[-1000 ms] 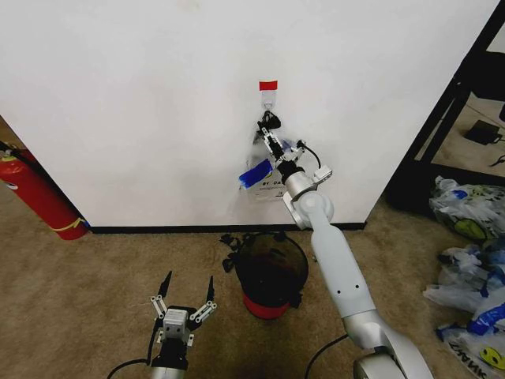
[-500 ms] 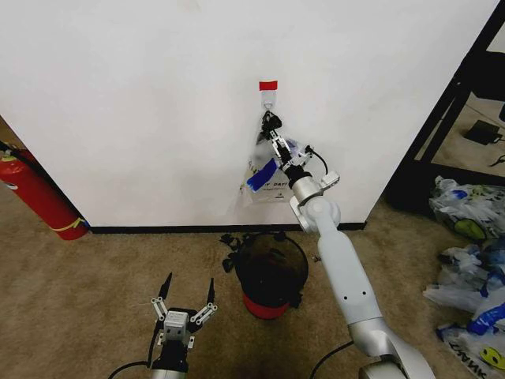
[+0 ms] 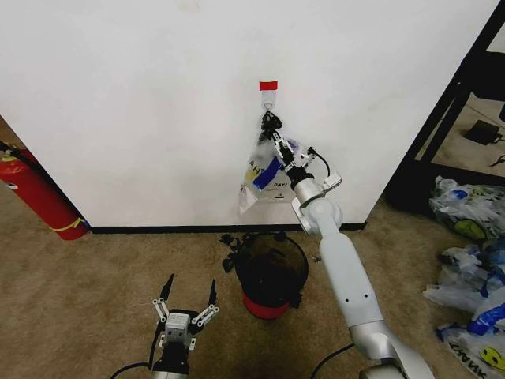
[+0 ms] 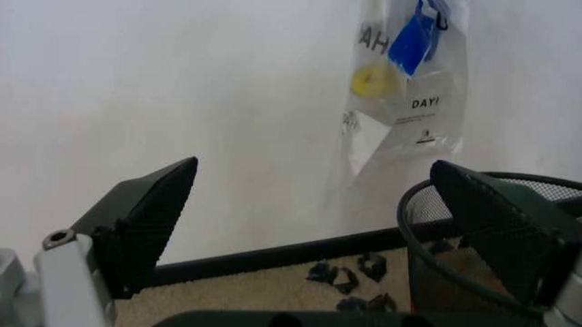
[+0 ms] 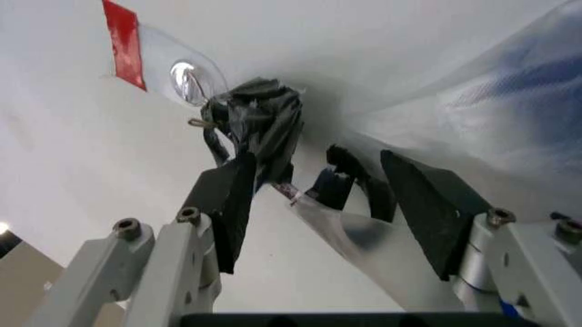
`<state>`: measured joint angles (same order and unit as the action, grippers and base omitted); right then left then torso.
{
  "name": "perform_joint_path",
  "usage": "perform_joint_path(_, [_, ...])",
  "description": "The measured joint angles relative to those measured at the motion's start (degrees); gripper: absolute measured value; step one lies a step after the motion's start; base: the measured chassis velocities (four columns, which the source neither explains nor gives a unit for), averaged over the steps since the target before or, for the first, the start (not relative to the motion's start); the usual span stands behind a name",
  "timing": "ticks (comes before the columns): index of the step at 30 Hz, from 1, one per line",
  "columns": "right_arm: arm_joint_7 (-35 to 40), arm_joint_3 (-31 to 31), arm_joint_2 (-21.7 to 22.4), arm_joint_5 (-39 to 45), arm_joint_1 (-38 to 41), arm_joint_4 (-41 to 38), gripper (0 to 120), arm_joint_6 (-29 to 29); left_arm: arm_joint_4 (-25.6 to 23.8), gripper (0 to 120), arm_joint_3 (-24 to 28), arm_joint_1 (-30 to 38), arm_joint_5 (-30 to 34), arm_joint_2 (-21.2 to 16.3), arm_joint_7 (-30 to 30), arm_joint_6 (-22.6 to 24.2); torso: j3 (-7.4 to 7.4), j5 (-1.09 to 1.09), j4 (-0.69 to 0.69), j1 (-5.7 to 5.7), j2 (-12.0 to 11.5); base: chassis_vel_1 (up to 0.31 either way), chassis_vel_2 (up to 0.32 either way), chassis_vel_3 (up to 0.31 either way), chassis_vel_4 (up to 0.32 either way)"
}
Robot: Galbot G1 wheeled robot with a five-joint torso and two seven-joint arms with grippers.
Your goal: Pick up the garbage bag from the wall and place it over the trash bin.
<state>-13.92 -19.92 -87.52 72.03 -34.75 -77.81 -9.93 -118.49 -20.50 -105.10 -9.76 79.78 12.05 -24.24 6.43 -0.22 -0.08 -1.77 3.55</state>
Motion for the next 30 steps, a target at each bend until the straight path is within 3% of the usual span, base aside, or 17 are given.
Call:
perform_joint_path(8, [0.1, -0.2, 0.1, 0.3, -0.3, -0.2, 62, 0.0, 0.1, 100, 0.3, -0.2, -0.2, 0.1, -0.1, -0.5, 0.0, 0.0, 0.0, 0.0, 0.0, 0.0, 0.0, 0.0, 0.0])
perform_joint_path(15, [0.1, 0.2, -0.1, 0.0, 0.0, 0.5, 50, 0.0, 0.3, 100, 0.5, 0.0, -0.2, 0.0, -0.2, -0.6, 0.0, 0.0, 0.0, 0.0, 0.0, 0.0, 0.0, 0.0, 0.0])
perform_joint_path(30, [0.2, 0.8, -0.6, -1.5, 0.9, 1.6, 49, -0.1, 0.5, 100, 0.8, 0.5, 0.4, -0.4, -0.3, -0.9, 0.0, 0.0, 0.0, 0.0, 0.0, 0.0, 0.0, 0.0, 0.0])
